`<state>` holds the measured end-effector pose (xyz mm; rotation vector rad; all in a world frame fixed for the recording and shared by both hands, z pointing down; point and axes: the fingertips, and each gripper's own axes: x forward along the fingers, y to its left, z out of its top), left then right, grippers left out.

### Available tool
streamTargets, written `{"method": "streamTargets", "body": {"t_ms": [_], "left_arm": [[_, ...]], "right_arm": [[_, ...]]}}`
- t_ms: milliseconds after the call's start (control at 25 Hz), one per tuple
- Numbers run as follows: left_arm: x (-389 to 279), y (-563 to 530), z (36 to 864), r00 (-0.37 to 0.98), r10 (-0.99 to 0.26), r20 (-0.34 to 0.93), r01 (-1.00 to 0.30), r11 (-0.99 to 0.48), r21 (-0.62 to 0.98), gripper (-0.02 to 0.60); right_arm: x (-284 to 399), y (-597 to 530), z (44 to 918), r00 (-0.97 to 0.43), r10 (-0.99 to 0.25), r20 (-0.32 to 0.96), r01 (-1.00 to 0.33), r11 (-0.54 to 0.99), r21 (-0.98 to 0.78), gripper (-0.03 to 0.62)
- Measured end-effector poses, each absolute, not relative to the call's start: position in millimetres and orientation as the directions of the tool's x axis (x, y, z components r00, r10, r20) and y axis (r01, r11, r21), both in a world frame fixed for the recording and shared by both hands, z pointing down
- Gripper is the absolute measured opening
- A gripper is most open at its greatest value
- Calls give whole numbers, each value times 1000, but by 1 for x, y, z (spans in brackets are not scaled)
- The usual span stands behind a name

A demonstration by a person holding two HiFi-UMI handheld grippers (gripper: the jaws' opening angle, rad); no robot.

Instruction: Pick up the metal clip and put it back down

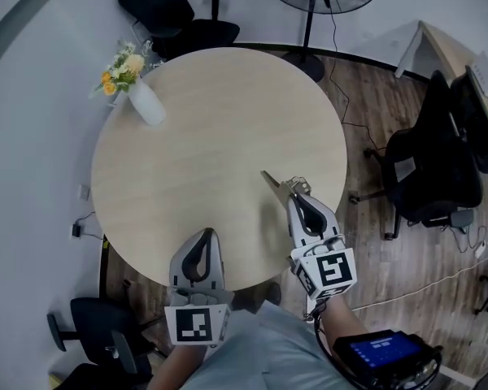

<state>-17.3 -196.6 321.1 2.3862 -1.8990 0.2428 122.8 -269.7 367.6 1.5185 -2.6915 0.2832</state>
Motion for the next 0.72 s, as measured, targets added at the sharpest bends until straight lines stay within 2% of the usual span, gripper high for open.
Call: {"method": "streamTargets", "body": {"t_ms": [120, 320, 520, 720], "left_arm": [[-4, -169, 306, 209, -966, 153, -976, -216, -28, 19], [-13, -122, 301, 151, -976, 158, -987, -156, -22, 19], [-53, -89, 296, 55, -987, 150, -998, -61, -35, 20], [-114, -74, 297, -26, -990, 140, -1000, 23, -21, 20]], "right_arm": [[131, -248, 348, -543, -836, 80, -838, 533, -118, 54], [121, -215, 337, -590, -803, 84, -807, 583, -96, 54], [84, -194, 333, -645, -760, 82, -764, 639, -88, 54], [16, -185, 333, -708, -700, 94, -706, 705, -69, 54]]}}
